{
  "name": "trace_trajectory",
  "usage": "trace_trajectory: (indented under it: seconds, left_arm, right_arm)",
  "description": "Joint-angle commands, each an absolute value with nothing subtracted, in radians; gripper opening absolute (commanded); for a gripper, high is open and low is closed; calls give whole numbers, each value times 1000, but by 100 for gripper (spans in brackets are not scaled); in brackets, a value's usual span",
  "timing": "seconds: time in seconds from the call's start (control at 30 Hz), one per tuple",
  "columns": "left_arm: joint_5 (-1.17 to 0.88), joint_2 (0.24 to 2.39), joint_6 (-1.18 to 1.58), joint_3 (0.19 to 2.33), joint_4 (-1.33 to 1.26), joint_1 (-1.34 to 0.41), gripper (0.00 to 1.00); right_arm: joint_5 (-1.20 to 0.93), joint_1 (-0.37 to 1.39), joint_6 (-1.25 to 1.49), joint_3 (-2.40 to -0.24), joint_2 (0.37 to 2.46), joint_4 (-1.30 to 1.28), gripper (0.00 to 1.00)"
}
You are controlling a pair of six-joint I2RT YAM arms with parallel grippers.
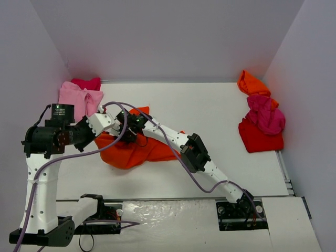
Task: Fold and stack the t-shirts
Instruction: Flatten out the tshirt
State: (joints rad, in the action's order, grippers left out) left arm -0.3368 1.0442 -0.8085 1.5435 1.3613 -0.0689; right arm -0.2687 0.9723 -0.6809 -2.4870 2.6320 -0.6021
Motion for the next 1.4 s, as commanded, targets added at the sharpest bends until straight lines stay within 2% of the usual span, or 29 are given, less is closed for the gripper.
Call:
trace_trajectory:
  seconds: [0.0, 0.2, 0.53, 0.73, 0.8, 0.9, 1.17, 1.37]
  left_arm:
    - [-328, 1037, -823, 1623, 1510, -53, 0]
    - [-331, 1044, -825, 1663, 1505, -43, 0]
    - [-301, 1077, -830, 1803, 1527, -36, 0]
    - [-305, 1091, -831, 1826, 1527, -29, 0]
    - [-303, 1093, -833, 1835, 1529, -24, 0]
    - [-297, 1092, -833, 1843, 1530, -17, 0]
    - [-279, 1095, -837, 1817, 1507, -6, 0]
    - [-297, 1136, -815, 1839, 1438, -6, 0]
  right_arm:
    - [-179, 929, -655, -2515, 2603, -556, 21]
    - [-19, 889, -594, -2510, 2607, -446, 24]
    - [57, 865, -573, -2504, 2627, -401, 23]
    - [26, 848, -566, -2493, 2626, -396, 22]
    - [22, 846, -567, -2497, 2630, -394, 17]
    - [22, 840, -566, -2506, 2635, -394, 0]
    - [122, 777, -592, -2481, 2592, -390, 0]
    - [287, 638, -682, -2395, 2420, -339, 0]
